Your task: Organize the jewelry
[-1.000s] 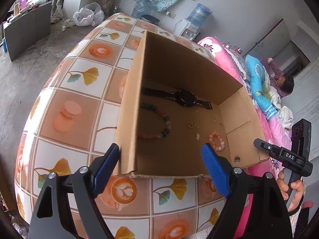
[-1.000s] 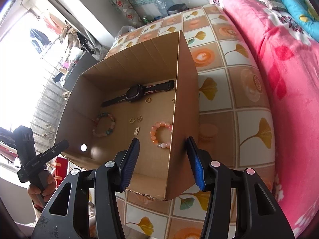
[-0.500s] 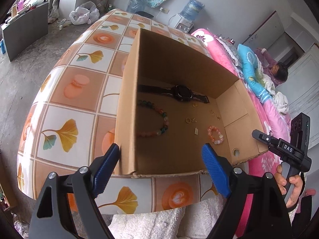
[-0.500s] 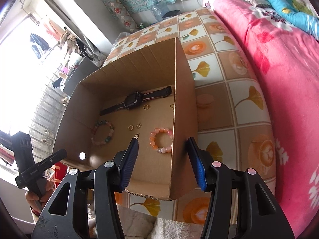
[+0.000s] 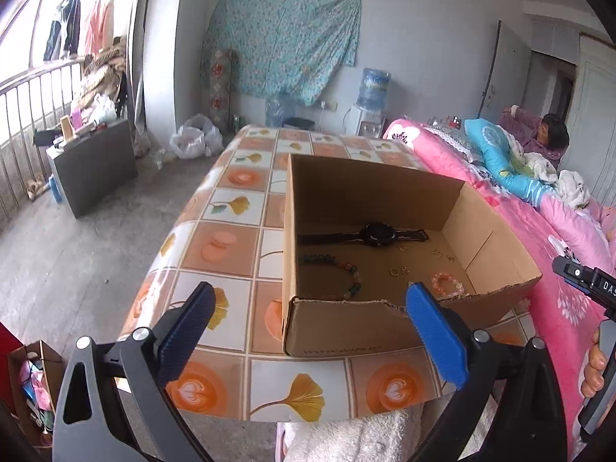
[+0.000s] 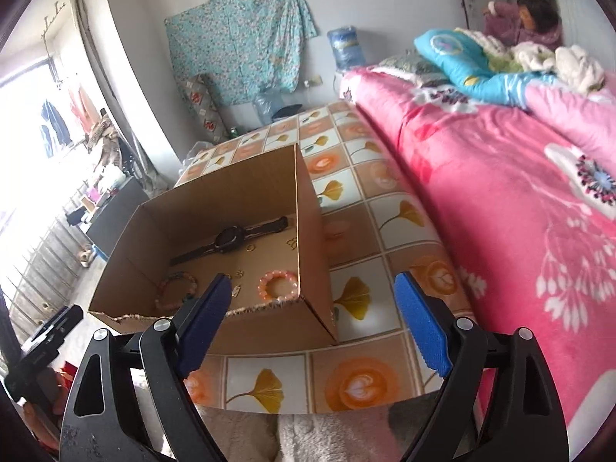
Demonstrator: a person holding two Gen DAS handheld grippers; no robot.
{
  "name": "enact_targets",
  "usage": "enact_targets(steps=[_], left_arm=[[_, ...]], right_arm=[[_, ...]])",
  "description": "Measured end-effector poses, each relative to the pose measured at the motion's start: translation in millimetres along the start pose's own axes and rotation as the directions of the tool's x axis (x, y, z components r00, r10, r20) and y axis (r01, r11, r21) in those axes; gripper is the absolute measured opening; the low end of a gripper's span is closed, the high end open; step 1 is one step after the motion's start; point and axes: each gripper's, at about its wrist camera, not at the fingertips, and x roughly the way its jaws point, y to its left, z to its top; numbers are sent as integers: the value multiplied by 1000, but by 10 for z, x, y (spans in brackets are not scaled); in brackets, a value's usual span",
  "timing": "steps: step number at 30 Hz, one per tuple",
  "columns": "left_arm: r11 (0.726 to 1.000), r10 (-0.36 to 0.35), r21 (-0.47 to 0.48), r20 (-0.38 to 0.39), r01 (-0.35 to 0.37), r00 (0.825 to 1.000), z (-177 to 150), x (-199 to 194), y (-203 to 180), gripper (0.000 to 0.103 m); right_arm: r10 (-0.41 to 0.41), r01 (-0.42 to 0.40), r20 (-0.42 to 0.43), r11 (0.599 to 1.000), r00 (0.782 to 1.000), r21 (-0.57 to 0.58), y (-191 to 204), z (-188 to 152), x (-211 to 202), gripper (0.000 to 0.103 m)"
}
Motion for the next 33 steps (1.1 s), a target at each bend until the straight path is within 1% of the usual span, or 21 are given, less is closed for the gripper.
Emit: enact_targets(steps=[2, 5, 8, 11, 13, 15, 17, 20, 23, 24, 27, 29, 30, 33], left_arm=[[1000, 13, 5, 0, -13, 1000, -32, -51, -56, 98], [1000, 21, 3, -28, -21, 999, -77, -66, -129, 98], [999, 30, 26, -47, -29, 998, -128, -68, -222, 98], [999, 41, 36, -32, -40, 999, -173, -75, -305, 98], [998, 55, 28, -26, -54, 998, -203, -73, -343, 98], [998, 65, 12, -48, -64, 997, -218, -39, -378, 98], [998, 70, 5, -87, -70, 994, -235, 17, -410, 98], [996, 87, 27, -165, -83, 983, -249, 162, -475, 98], [986, 158, 73, -179, -147, 971, -275, 240, -562, 98], [984, 169, 80, -187, -156, 968, -281, 253, -578, 98], [981, 189, 79, -239, -174, 952, -317, 343, -584, 98], [980, 196, 76, -267, -182, 944, -335, 388, -577, 98], [979, 205, 81, -276, -189, 939, -341, 411, -584, 98], [975, 219, 94, -285, -201, 933, -321, 450, -617, 98]], right_arm=[[-14, 14, -2, 999, 1000, -42, 78, -83, -65, 88], [-10, 9, -8, 994, 1000, -108, 201, -183, -120, 95], [1, -9, -46, 987, 999, -159, 333, -293, -102, 95], [15, -33, -100, 983, 995, -183, 489, -390, 19, 95], [0, -24, -120, 980, 993, -199, 573, -432, 83, 95], [-17, -11, -132, 978, 991, -209, 629, -449, 124, 95], [-18, -12, -140, 977, 990, -211, 649, -449, 162, 95], [-51, 14, -162, 975, 986, -222, 668, -452, 238, 95], [-82, 38, -180, 971, 980, -235, 690, -463, 294, 95], [-83, 38, -187, 972, 979, -233, 682, -456, 311, 95], [-74, 27, -207, 975, 976, -219, 677, -443, 335, 95], [-86, 38, -209, 974, 974, -222, 683, -436, 348, 95], [-96, 47, -212, 973, 973, -227, 683, -433, 361, 95], [-106, 56, -224, 974, 969, -218, 672, -412, 395, 95]])
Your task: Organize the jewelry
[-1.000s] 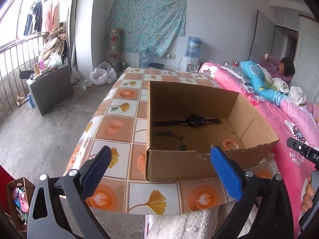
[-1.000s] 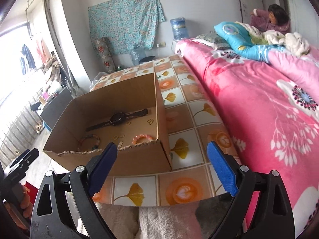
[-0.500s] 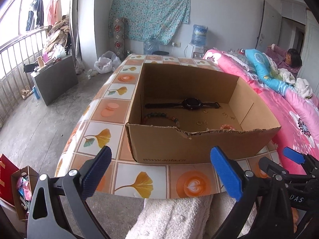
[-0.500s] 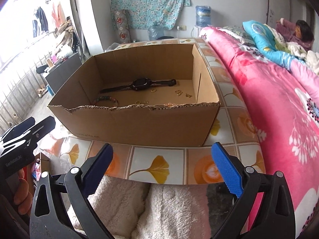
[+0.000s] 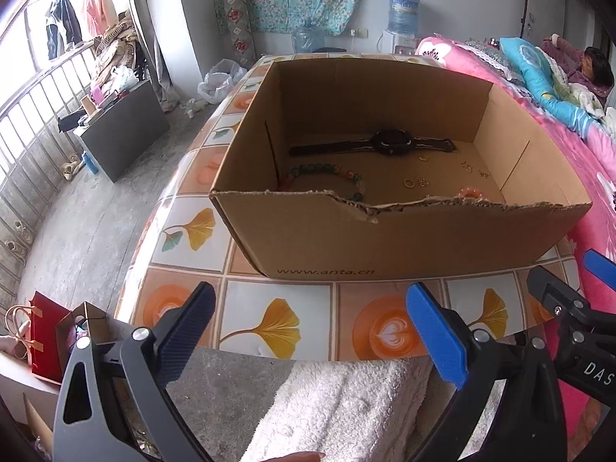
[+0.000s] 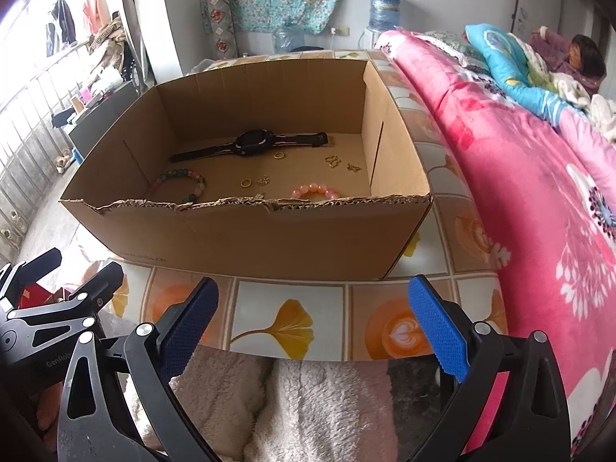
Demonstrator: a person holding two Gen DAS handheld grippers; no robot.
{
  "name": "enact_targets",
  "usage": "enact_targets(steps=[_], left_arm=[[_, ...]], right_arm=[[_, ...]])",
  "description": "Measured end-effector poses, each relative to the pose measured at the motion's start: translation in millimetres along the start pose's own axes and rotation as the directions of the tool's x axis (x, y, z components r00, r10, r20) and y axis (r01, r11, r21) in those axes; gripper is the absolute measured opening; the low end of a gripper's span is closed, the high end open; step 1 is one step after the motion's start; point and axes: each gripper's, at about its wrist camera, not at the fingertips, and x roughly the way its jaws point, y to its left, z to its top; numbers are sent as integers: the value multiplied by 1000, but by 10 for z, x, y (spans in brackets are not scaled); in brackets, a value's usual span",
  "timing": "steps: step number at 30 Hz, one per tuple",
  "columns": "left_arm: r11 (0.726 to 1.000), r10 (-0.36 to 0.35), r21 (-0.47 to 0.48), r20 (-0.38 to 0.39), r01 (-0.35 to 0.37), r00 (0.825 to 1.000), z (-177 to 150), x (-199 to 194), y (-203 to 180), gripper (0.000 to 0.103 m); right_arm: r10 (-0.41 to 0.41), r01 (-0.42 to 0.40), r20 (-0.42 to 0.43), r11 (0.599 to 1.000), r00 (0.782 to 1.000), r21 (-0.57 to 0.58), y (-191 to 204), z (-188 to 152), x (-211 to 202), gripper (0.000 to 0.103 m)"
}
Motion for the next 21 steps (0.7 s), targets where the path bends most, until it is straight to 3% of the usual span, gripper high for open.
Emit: enact_targets(steps=[21], left_arm=[[1000, 3, 10, -37, -3, 999, 72, 109, -35, 98]], right_arm=[[2, -1, -36, 1000, 999, 25, -14, 75, 69, 95]])
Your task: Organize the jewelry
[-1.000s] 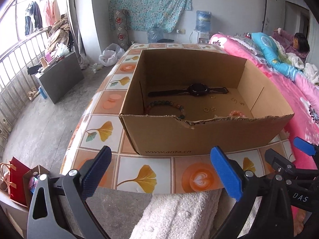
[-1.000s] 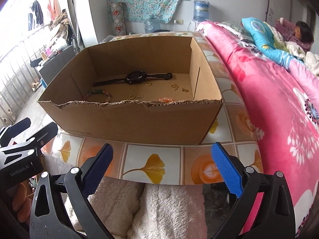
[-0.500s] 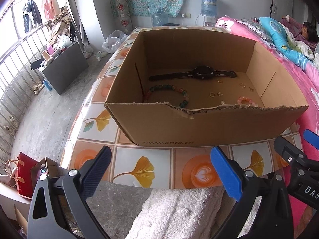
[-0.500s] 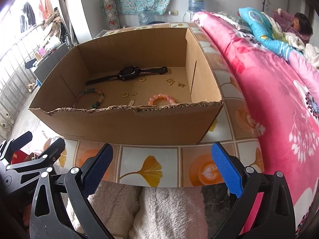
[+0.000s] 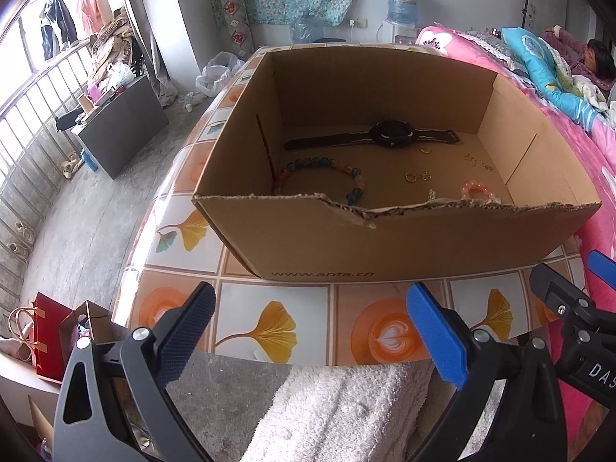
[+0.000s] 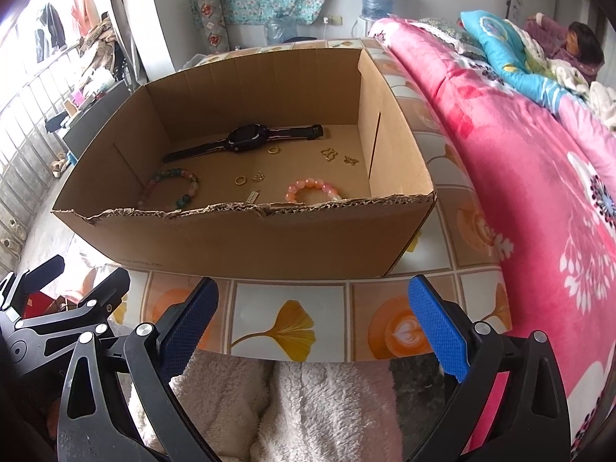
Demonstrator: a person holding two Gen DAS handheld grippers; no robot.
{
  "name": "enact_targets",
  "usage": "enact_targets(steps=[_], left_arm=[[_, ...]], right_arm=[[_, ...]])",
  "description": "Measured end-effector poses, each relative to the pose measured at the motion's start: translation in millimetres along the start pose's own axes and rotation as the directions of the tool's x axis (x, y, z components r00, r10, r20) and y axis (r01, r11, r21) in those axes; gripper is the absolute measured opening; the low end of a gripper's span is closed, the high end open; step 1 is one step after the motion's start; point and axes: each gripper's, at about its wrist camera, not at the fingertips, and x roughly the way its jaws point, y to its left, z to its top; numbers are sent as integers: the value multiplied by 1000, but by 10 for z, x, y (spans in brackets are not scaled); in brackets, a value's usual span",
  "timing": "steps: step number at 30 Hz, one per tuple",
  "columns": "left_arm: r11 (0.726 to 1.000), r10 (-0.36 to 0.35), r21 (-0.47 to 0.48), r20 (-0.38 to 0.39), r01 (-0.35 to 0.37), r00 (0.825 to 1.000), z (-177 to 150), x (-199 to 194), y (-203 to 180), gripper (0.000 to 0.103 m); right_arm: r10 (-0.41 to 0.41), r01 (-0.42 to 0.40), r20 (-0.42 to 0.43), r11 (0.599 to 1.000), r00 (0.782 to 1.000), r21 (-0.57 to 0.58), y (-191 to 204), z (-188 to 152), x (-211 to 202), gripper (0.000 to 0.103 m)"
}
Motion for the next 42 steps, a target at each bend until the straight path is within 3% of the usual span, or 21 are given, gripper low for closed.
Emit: enact_targets(steps=[42], left_arm=[[1000, -16, -5, -15, 16, 1000, -2, 3, -10, 97]], right_arm=[[-5, 5, -9, 1000, 1000, -7, 75, -35, 27, 95]])
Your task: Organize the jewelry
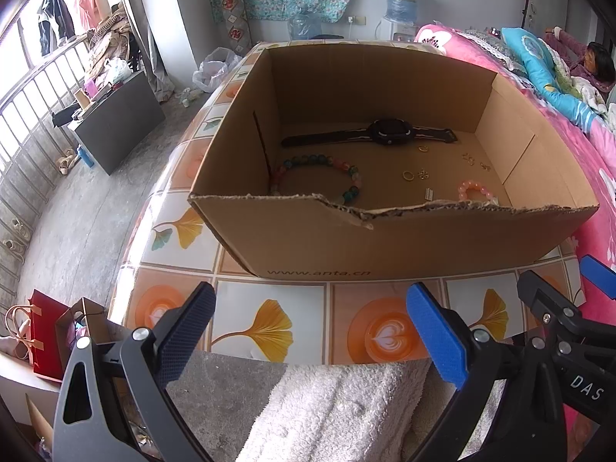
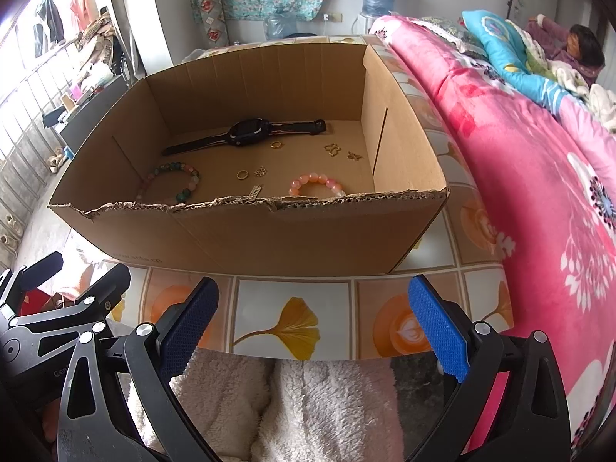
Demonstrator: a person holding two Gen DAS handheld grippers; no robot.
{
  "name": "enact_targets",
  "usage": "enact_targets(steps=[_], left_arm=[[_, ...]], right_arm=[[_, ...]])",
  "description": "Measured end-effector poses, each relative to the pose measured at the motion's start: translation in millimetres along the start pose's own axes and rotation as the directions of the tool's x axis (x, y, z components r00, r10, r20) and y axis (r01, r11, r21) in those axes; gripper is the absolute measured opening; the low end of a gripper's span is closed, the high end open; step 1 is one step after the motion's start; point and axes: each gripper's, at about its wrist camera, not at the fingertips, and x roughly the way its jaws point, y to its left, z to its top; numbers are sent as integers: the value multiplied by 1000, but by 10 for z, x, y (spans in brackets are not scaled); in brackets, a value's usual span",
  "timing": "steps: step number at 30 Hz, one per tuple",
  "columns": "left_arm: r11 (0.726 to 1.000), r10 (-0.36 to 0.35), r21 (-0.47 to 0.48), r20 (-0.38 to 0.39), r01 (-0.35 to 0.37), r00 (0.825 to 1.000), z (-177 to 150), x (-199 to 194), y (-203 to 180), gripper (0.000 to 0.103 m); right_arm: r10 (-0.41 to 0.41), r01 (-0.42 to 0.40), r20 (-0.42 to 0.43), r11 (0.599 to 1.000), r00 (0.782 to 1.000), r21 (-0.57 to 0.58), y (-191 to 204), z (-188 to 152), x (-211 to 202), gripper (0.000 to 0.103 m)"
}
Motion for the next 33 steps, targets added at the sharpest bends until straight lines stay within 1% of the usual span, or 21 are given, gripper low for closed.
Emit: enact_targets(steps=[33], left_arm=[[1000, 5, 3, 0, -5, 1000, 22, -5, -21, 97]], right_arm=[[6, -5, -11, 1000, 1000, 24, -43, -19, 5, 95]])
